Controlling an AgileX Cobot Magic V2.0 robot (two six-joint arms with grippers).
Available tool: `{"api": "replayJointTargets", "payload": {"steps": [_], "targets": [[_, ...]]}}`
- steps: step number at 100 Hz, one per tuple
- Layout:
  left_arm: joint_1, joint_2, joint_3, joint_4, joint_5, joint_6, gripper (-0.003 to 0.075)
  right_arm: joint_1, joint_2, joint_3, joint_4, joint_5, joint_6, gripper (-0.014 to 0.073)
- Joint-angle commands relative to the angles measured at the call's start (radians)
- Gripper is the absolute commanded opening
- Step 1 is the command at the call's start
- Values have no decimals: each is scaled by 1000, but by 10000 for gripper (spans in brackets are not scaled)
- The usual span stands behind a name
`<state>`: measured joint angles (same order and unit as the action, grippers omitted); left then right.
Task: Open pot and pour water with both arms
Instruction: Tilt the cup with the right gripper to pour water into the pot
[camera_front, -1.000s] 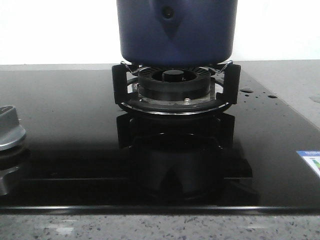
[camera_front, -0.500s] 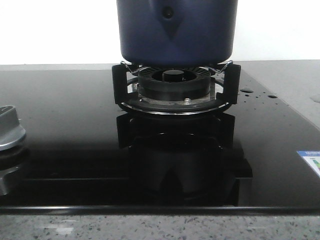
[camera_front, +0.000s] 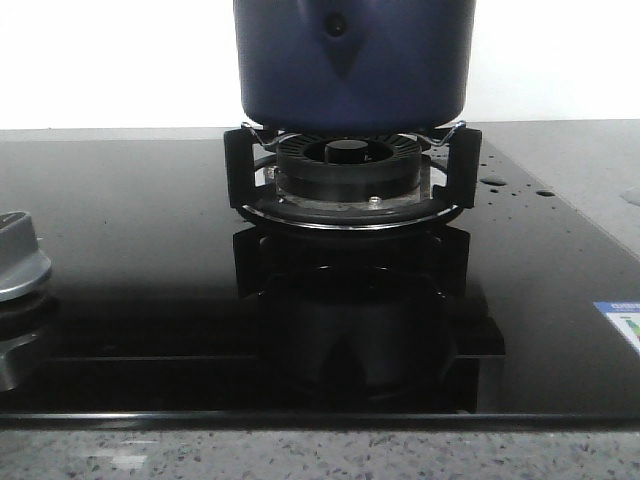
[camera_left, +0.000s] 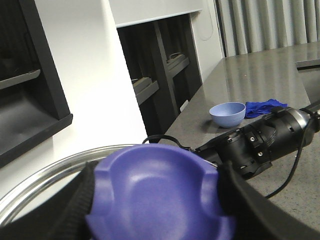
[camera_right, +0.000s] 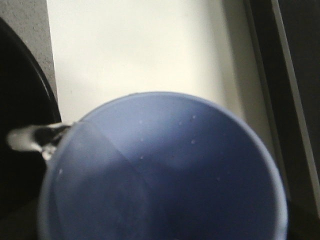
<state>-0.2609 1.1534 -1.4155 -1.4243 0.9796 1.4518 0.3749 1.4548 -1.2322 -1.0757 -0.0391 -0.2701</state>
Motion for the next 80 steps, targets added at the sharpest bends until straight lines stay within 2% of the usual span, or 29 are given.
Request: {"api": "replayJointTargets", "payload": {"steps": [1, 29, 55, 71, 80], "targets": [[1, -25, -35, -88, -26, -12, 291, 0, -26, -57, -53, -49, -18, 164], [1, -25, -35, -81, -26, -12, 291, 0, -5, -90, -161, -43, -18, 164], [1, -25, -35, -57, -26, -12, 291, 0, -5, -90, -433, -20, -18, 164], [1, -25, -35, -49, -26, -12, 291, 0, -5, -90, -548, 5, -18, 164], [1, -25, -35, -49, -26, -12, 291, 0, -5, -90, -676, 39, -18, 164]]}}
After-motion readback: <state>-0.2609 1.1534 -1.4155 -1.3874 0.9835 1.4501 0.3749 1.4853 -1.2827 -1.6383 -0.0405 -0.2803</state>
